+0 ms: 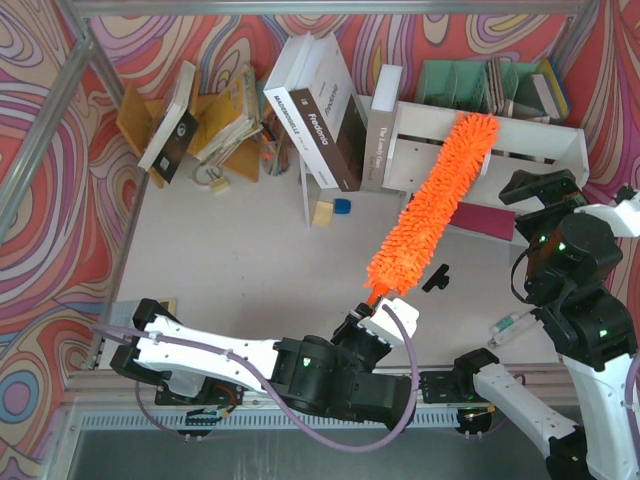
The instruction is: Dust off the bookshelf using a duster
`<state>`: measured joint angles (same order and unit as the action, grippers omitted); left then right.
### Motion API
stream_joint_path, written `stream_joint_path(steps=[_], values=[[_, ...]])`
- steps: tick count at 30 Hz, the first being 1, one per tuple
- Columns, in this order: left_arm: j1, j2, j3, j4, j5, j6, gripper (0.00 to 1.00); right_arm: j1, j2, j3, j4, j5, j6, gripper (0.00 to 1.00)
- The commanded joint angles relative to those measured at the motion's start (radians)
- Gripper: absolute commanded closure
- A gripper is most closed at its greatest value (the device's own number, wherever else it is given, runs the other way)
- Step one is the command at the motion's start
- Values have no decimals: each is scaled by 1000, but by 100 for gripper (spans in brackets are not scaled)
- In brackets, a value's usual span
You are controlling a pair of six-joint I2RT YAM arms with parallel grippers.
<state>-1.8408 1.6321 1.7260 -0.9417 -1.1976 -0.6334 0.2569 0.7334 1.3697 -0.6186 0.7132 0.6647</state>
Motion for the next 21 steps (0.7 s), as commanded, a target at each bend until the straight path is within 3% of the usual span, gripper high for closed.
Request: stream_joint_path(steps=[1, 8, 15, 19, 21], values=[[2, -43, -16, -199, -51, -221, 100, 5, -7, -4, 2, 1, 18, 1], [7, -72, -49, -278, -84, -342, 100, 4, -1, 2, 0, -3, 18, 1], [26, 22, 108, -557, -143, -539, 100, 4, -3, -3, -4, -2, 19, 1], [39, 10, 149, -480, -176, -418, 100, 4, -1, 0, -3, -6, 21, 1], [43, -19, 137, -338, -189, -285, 100, 4, 1, 0, -3, -5, 20, 1]])
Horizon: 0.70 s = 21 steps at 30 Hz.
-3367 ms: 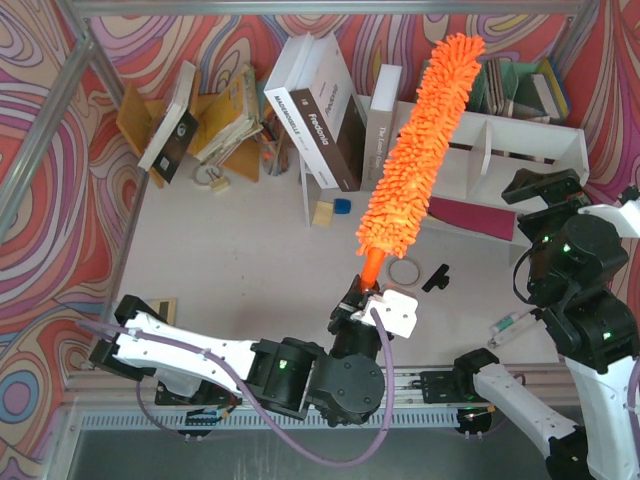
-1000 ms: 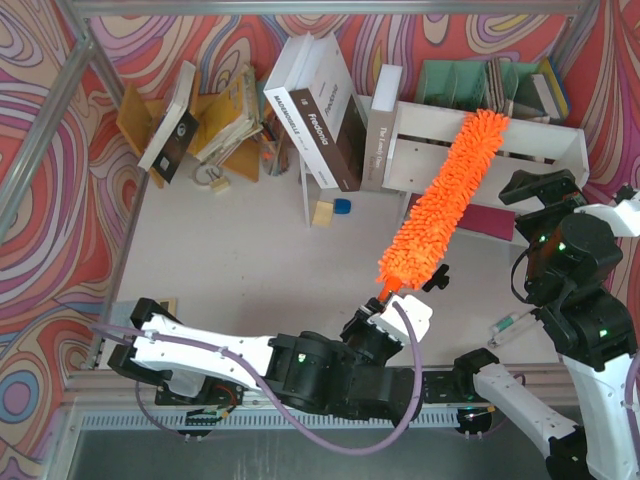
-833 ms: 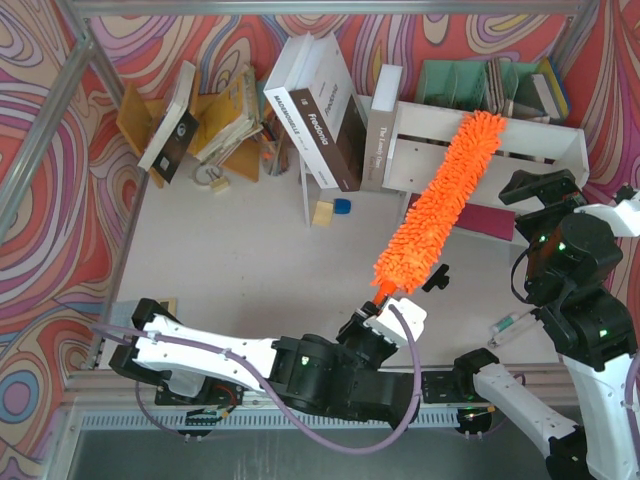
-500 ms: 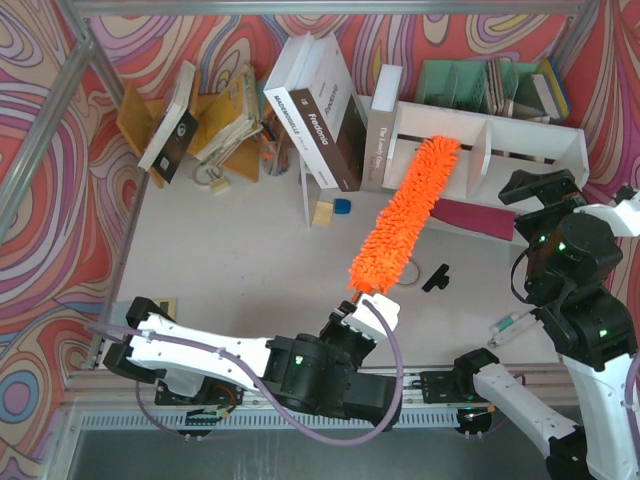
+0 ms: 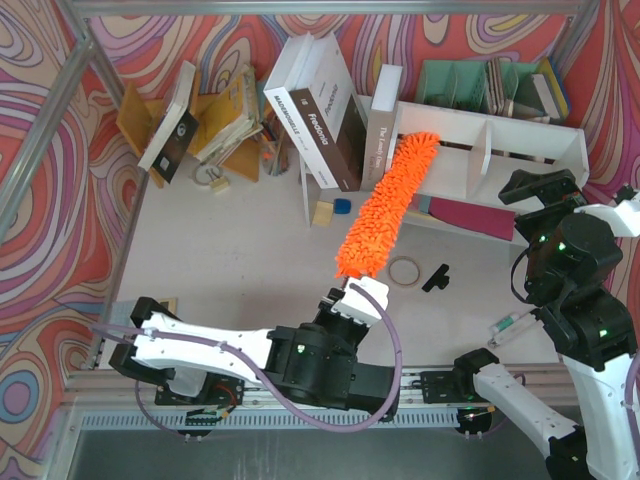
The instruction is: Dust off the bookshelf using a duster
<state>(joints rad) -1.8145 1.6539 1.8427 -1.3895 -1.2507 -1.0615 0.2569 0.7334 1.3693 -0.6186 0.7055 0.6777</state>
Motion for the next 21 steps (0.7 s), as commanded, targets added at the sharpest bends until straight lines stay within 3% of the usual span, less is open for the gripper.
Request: stream_joint_path(steps=[1, 6, 11, 19, 21], values=[[20, -58, 9, 184, -134, 221, 100, 4, 2, -1, -3, 4, 5, 1], [20, -129, -19, 487, -127, 566, 100, 4, 1, -9, -1, 11, 2, 1], [21, -131, 77, 514, -160, 679, 100, 4, 7, -14, 3, 6, 7, 1], [21, -222, 18, 698, -291, 885, 100, 4, -3, -27, 8, 5, 4, 1], [20, -258, -46, 833, -317, 975, 100, 3, -1, -26, 7, 10, 0, 1]])
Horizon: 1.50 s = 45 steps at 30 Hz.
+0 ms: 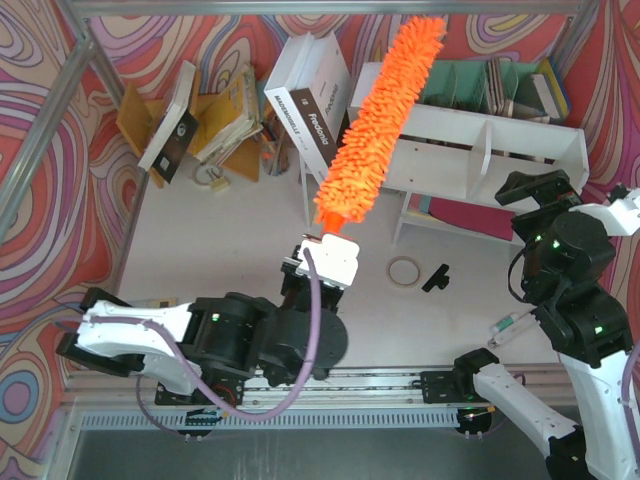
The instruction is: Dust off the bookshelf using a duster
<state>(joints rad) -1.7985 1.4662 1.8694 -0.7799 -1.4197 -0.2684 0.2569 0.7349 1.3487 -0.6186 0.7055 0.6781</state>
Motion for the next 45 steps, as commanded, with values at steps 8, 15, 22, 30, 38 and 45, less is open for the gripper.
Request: stream_joint_path(steps=[8, 15, 22, 30, 38, 45], values=[[-15, -84, -198, 529, -160, 402, 100, 5, -7, -17, 13, 11, 5, 1], [-18, -35, -85, 355, -55, 294, 100, 4, -6, -22, 11, 5, 8, 1], [-16, -65, -85, 470, -75, 420, 100, 3, -12, -20, 9, 10, 6, 1], [0, -146, -170, 515, -146, 456, 100, 4, -14, -25, 7, 8, 10, 1], [14, -175, -209, 412, -133, 314, 100, 4, -12, -20, 6, 5, 13, 1], [112, -99, -35, -180, 40, -189, 100, 4, -15, -14, -1, 8, 13, 1]])
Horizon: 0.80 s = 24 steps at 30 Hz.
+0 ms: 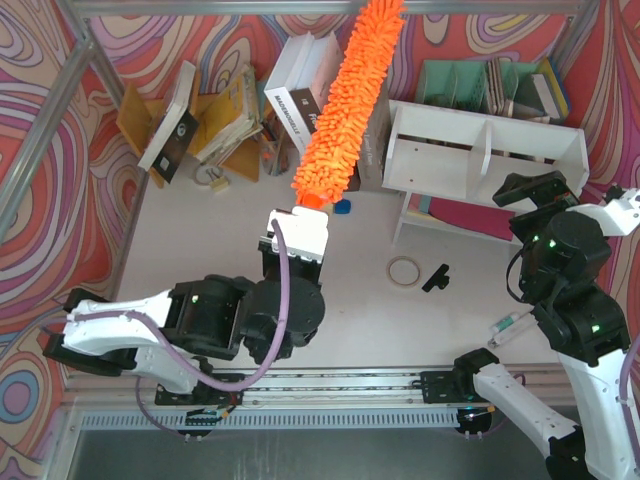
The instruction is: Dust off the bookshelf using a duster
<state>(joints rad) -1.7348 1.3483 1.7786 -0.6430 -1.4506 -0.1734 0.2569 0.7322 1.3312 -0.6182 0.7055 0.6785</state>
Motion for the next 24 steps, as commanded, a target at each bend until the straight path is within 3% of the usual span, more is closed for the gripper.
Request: stream_joint_path(steps=[1, 3, 11, 18, 24], values=[[49, 24, 53, -308, 62, -272, 100, 4, -13, 3, -3, 9, 13, 1], [49, 32, 70, -334, 66, -288, 100, 4, -14, 2, -3, 11, 11, 1], [49, 8, 71, -128, 25, -30, 100, 4, -9, -6, 5, 9, 8, 1], [49, -83, -16, 320, -53, 413, 100, 4, -7, -7, 6, 8, 6, 1], [50, -159, -82, 513, -99, 579, 100, 4, -6, -9, 9, 11, 5, 1]])
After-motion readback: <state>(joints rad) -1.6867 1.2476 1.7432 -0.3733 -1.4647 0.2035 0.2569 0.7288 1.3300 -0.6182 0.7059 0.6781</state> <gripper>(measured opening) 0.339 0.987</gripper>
